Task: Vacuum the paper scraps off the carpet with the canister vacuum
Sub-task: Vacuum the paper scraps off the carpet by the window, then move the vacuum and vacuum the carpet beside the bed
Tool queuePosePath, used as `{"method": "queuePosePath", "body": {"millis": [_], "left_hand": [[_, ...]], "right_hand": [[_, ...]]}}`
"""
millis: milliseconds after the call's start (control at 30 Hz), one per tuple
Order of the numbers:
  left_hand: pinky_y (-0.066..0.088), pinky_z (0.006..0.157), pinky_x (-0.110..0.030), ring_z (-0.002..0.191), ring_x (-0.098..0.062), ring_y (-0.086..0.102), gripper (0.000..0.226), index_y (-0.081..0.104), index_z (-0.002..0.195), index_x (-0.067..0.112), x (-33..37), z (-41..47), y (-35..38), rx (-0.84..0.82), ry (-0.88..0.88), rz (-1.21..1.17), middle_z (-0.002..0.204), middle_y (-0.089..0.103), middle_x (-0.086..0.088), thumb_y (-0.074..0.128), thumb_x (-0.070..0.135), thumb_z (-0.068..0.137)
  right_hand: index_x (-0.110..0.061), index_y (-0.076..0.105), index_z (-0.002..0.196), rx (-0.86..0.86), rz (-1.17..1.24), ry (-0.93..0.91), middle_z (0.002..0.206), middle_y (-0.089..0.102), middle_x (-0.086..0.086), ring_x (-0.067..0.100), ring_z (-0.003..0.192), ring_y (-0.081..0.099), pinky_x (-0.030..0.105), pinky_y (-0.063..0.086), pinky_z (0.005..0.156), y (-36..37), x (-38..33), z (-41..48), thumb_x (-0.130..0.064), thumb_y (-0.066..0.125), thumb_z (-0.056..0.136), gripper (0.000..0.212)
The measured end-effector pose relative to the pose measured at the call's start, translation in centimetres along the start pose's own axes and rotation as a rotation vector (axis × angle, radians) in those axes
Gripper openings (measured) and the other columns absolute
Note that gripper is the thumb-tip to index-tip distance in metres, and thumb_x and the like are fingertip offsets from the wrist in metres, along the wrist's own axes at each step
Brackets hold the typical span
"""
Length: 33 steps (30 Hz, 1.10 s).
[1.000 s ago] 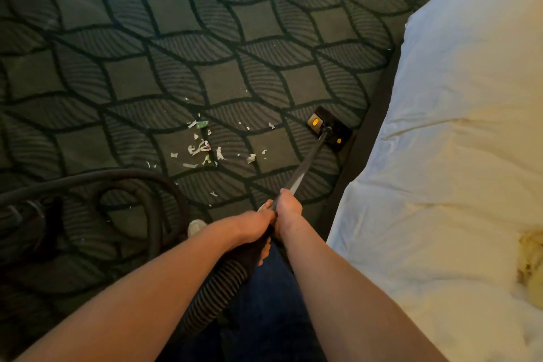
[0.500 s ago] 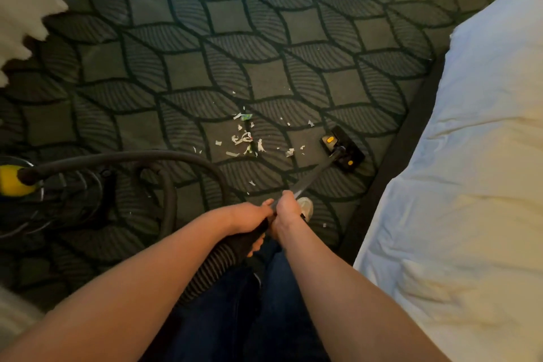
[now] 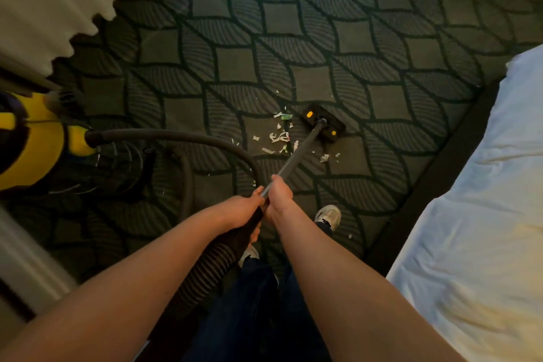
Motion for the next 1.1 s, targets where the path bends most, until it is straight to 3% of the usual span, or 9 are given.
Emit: {"method": "queuePosePath", "body": {"millis": [233, 400, 667, 800, 900, 1000, 1100], "left_hand": [[0.046, 0.042, -0.024, 0.048, -0.019, 0.053, 0.058, 0.059, 0.09, 0.002, -3.0, -0.6, -4.2, 0.077, -0.024, -0.232, 0.062, 0.055, -0.01, 0.034, 0.054, 0.099], [0.046, 0.04, -0.022, 0.043, -0.015, 0.053, 0.059, 0.058, 0.087, 0.005, -4.5, -0.9, -4.8, 0.037, -0.065, -0.326, 0.06, 0.055, -0.007, 0.035, 0.058, 0.098], [0.049, 0.041, -0.022, 0.051, -0.016, 0.061, 0.056, 0.057, 0.097, 0.004, -1.8, -2.6, -6.1, -0.023, -0.074, -0.266, 0.074, 0.059, -0.01, 0.031, 0.054, 0.1], [0.056, 0.058, -0.031, 0.065, -0.022, 0.064, 0.058, 0.058, 0.107, 0.003, 0.1, -4.1, -8.0, 0.009, -0.094, -0.157, 0.082, 0.064, -0.014, 0.031, 0.054, 0.1], [0.054, 0.079, -0.04, 0.084, -0.032, 0.066, 0.056, 0.051, 0.129, 0.001, 3.0, -6.0, -9.8, 0.06, -0.043, -0.063, 0.1, 0.065, -0.022, 0.031, 0.047, 0.102], [0.04, 0.101, -0.034, 0.125, -0.031, 0.052, 0.052, 0.047, 0.139, 0.005, 6.5, -8.2, -12.3, 0.227, 0.01, 0.188, 0.138, 0.052, -0.017, 0.035, 0.04, 0.103], [0.038, 0.103, -0.035, 0.124, -0.029, 0.05, 0.054, 0.05, 0.136, 0.005, 8.9, -8.9, -14.4, 0.334, 0.021, 0.433, 0.139, 0.051, -0.014, 0.039, 0.044, 0.101]], "right_hand": [[-0.008, 0.049, 0.121, -0.042, -0.184, -0.003, 0.084, 0.054, 0.009, 0.016, 0.063, 0.054, 0.028, 0.048, 0.053, 5.5, 2.6, 0.5, -0.031, 0.049, 0.1, 0.031], [-0.009, 0.048, 0.129, -0.031, -0.255, 0.001, 0.089, 0.055, 0.01, 0.016, 0.066, 0.054, 0.026, 0.046, 0.052, 6.5, 3.7, 0.5, -0.03, 0.05, 0.1, 0.036], [-0.011, 0.046, 0.136, -0.098, -0.349, 0.06, 0.103, 0.062, 0.012, 0.023, 0.084, 0.064, 0.037, 0.058, 0.079, 7.2, 2.1, 0.7, -0.035, 0.056, 0.095, 0.049], [-0.023, 0.037, 0.145, -0.152, -0.464, 0.061, 0.125, 0.059, 0.018, 0.036, 0.104, 0.064, 0.048, 0.06, 0.066, 8.6, 1.3, -0.9, -0.034, 0.059, 0.086, 0.064], [-0.03, 0.025, 0.148, -0.152, -0.443, -0.01, 0.128, 0.054, 0.021, 0.039, 0.105, 0.062, 0.056, 0.058, 0.076, 10.5, -1.0, -2.2, -0.021, 0.055, 0.088, 0.068], [-0.038, 0.006, 0.152, -0.199, -0.418, -0.087, 0.133, 0.049, 0.026, 0.037, 0.104, 0.062, 0.051, 0.058, 0.075, 12.7, -3.4, -3.2, -0.006, 0.048, 0.091, 0.08], [-0.043, -0.011, 0.152, -0.274, -0.455, -0.081, 0.133, 0.05, 0.027, 0.037, 0.1, 0.064, 0.045, 0.06, 0.063, 14.8, -4.4, -3.6, 0.001, 0.042, 0.093, 0.09]]}}
Point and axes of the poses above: each hand's wrist, its own z-axis towards the middle knuckle, its own y-axis out of the palm, x = y × z, the point moved 7 cm from there along z, towards the middle knuckle
